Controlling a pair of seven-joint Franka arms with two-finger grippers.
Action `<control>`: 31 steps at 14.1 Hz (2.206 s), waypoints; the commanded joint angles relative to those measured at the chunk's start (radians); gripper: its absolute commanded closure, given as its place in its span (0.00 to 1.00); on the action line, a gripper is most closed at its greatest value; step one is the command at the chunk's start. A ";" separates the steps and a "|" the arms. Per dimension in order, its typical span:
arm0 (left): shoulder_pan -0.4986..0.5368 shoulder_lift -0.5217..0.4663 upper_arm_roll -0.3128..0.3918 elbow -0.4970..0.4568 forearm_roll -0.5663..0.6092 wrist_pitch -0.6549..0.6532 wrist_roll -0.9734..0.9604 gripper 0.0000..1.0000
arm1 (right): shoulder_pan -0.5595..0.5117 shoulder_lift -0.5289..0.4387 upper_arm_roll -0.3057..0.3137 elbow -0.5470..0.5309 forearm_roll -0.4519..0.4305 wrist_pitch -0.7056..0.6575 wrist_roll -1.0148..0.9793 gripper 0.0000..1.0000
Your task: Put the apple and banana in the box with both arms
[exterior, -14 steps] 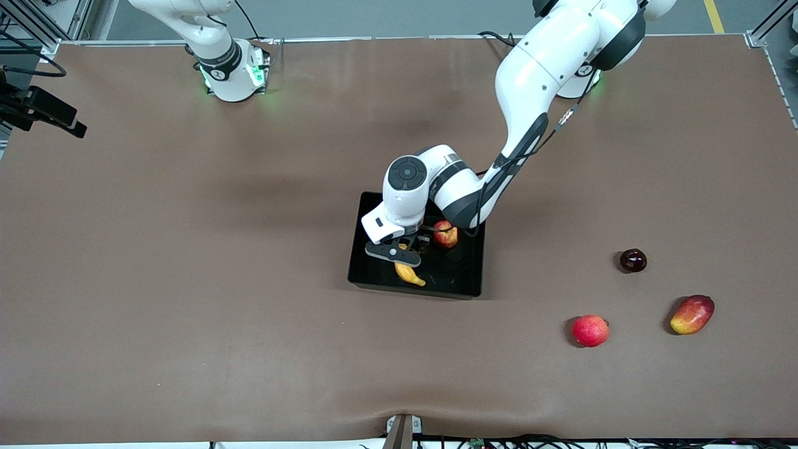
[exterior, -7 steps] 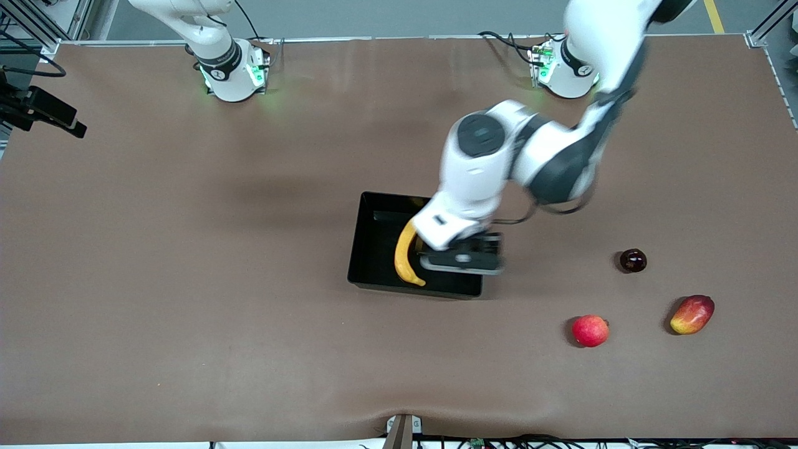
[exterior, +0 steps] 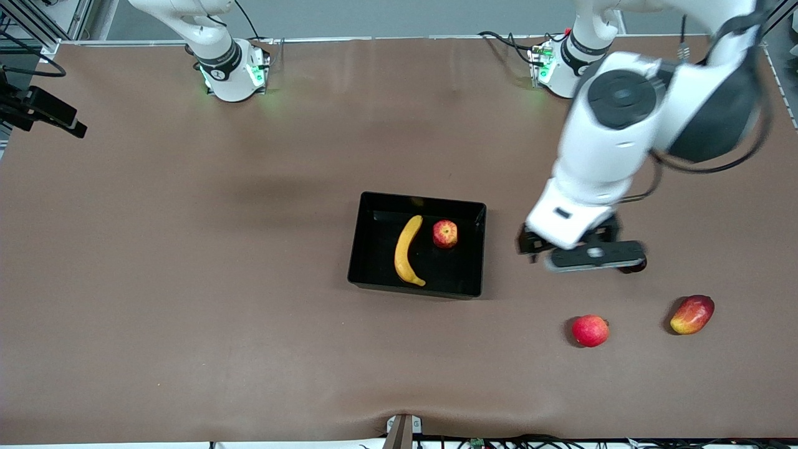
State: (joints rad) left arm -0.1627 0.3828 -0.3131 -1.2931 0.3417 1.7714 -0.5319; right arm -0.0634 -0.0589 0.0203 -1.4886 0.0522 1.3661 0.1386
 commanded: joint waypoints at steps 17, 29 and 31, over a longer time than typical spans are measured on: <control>0.175 -0.421 0.149 -0.241 -0.276 -0.262 0.449 0.00 | -0.024 -0.012 0.010 -0.012 0.020 0.001 -0.011 0.00; 0.152 -0.495 0.175 -0.325 -0.322 -0.222 0.446 0.00 | -0.036 -0.012 0.010 -0.013 0.032 -0.001 -0.011 0.00; 0.150 -0.495 0.175 -0.322 -0.322 -0.225 0.443 0.00 | -0.036 -0.012 0.010 -0.012 0.032 -0.001 -0.011 0.00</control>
State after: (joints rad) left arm -0.0069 -0.0829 -0.1484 -1.5926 0.0404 1.5383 -0.0968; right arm -0.0761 -0.0589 0.0193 -1.4888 0.0630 1.3657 0.1386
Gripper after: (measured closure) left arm 0.000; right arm 0.000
